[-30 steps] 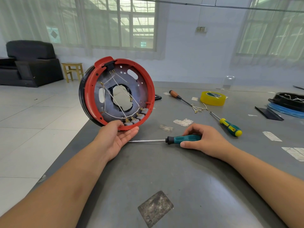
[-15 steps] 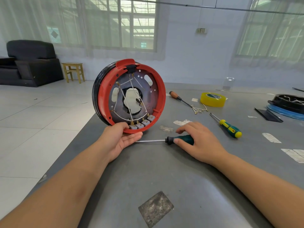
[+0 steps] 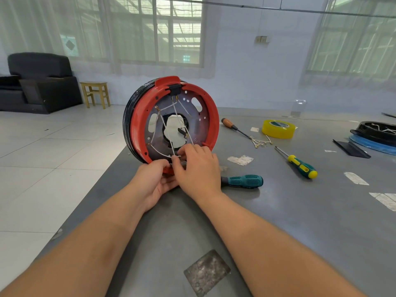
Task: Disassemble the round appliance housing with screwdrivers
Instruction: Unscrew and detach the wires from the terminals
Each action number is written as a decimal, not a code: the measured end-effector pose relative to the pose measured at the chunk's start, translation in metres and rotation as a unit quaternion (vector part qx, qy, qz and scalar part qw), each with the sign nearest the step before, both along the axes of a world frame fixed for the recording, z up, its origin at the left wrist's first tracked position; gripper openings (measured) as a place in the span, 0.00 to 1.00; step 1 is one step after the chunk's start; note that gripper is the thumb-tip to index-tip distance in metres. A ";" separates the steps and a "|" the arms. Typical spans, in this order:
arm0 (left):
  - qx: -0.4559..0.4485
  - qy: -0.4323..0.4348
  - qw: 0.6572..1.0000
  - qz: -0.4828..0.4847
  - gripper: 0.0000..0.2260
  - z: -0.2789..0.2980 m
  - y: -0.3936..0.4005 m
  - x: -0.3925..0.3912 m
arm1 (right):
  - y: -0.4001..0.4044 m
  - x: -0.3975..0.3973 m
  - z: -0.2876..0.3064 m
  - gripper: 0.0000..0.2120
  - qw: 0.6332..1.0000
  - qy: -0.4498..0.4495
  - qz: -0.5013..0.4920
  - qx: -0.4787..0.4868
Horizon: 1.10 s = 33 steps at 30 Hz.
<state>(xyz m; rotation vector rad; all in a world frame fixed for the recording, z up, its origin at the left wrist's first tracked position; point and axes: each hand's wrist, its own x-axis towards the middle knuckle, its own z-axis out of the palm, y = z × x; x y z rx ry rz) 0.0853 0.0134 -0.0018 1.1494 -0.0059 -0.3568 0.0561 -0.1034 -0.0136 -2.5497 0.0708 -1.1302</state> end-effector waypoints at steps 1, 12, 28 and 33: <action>0.003 -0.002 1.000 0.001 0.10 0.000 0.000 -0.001 | 0.002 0.004 0.000 0.10 1.000 0.001 -0.005 0.022; 0.027 -0.027 0.999 0.013 0.09 -0.001 -0.004 0.001 | 0.001 0.010 -0.003 0.08 0.998 0.032 -0.013 0.059; 0.014 -0.022 1.000 0.006 0.11 -0.002 -0.003 0.003 | 0.001 0.006 -0.001 0.09 0.989 0.014 -0.002 0.145; 0.014 -0.021 1.000 0.008 0.09 -0.002 -0.003 0.001 | 0.002 0.004 -0.002 0.06 0.997 -0.002 0.029 0.067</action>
